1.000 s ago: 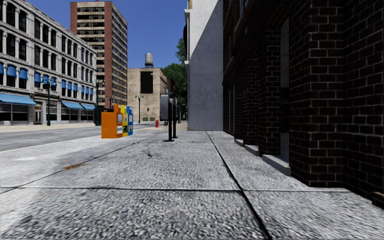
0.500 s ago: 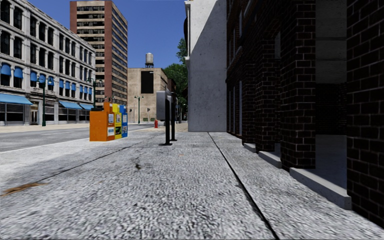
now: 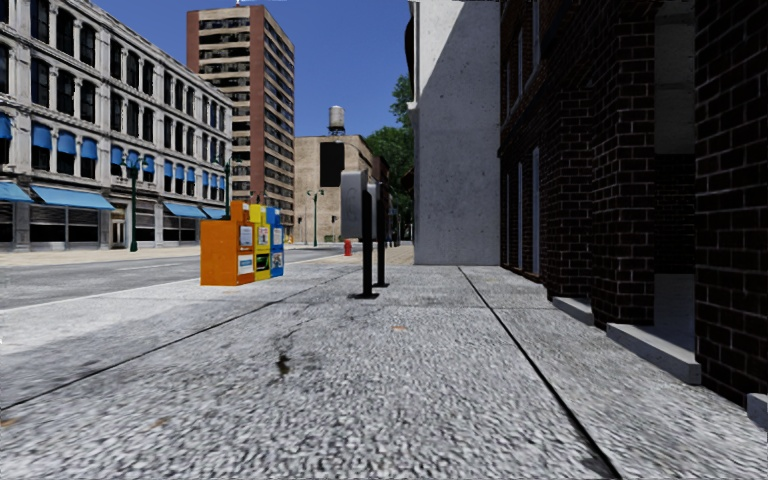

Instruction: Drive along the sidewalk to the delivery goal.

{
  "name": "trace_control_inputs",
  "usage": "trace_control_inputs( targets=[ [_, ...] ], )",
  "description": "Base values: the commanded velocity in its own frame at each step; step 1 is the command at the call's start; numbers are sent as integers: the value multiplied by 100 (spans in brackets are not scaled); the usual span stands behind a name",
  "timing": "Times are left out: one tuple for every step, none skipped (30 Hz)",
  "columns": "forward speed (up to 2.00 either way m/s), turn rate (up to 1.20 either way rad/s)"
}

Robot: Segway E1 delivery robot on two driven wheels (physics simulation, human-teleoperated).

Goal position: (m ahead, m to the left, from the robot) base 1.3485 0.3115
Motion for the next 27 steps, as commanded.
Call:
trace_control_inputs(
  targets=[
    [150,28],
    [149,21],
    [148,19],
    [148,19],
    [148,17],
    [148,0],
    [141,0],
    [141,0],
    [132,0],
    [125,0],
    [116,0],
    [116,0],
    [106,0],
    [91,0],
    [91,0],
    [72,0],
    [0,0],
    [0,0],
    [0,0],
    [0,0],
    [0,0],
    [0,0],
    [0,0],
    [0,0],
    [0,0],
    [0,0],
    [0,0]
  ],
)
